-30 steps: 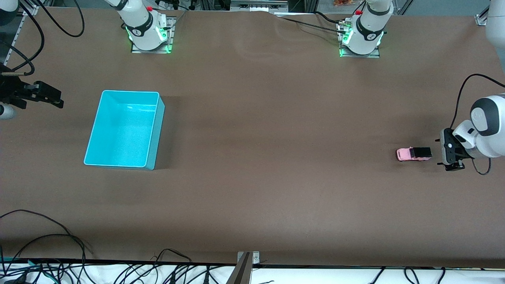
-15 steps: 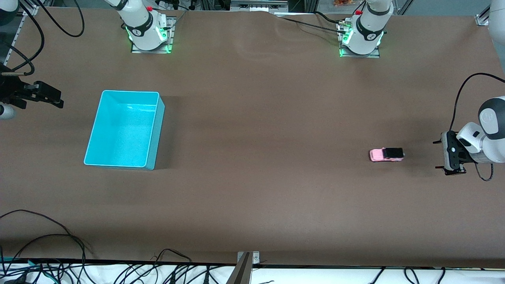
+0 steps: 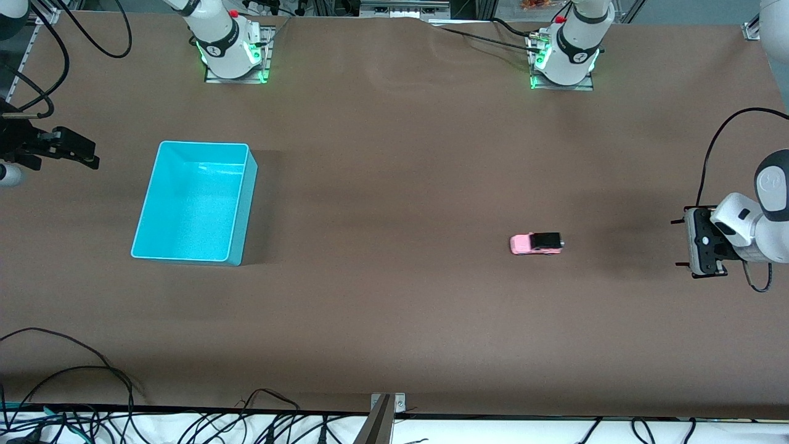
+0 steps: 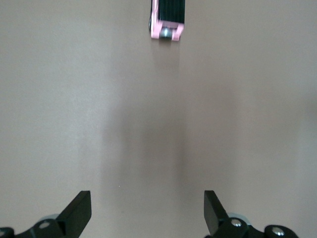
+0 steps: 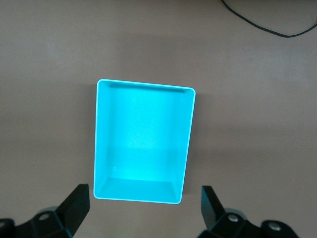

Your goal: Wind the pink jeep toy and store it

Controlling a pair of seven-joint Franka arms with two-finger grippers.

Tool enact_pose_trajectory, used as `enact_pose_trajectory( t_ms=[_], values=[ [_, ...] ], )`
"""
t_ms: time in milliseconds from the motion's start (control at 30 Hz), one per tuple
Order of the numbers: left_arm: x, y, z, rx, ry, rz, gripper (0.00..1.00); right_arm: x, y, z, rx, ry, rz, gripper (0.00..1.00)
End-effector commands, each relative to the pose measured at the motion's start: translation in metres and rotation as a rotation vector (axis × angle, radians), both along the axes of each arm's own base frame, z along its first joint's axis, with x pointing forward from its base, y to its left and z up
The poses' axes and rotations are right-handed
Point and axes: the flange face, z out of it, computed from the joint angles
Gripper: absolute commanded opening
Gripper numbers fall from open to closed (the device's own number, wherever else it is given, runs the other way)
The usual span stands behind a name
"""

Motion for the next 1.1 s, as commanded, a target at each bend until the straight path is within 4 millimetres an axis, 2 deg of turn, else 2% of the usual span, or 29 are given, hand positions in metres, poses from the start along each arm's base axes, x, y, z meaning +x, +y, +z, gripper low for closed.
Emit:
enact_pose_trajectory(
  t_ms=[0,300,733,1067],
  values=[
    [0.003,-0.007,0.016,0.006,0.015,0.034,1.0,0.0,-0.001,0.007,0.007,-0.002,-0.001,1.0],
    [0.01,-0.018,0.042,0.027,0.006,0.104,1.0,0.0,-0.001,0.007,0.007,-0.002,-0.001,1.0],
    [0.016,-0.055,0.077,0.059,0.001,0.204,1.0,0.0,-0.001,0.007,0.007,-0.002,-0.001,1.0],
    [0.014,-0.079,0.106,0.098,-0.031,0.356,1.0,0.0,-0.003,0.007,0.007,-0.005,0.0,1.0]
  ],
)
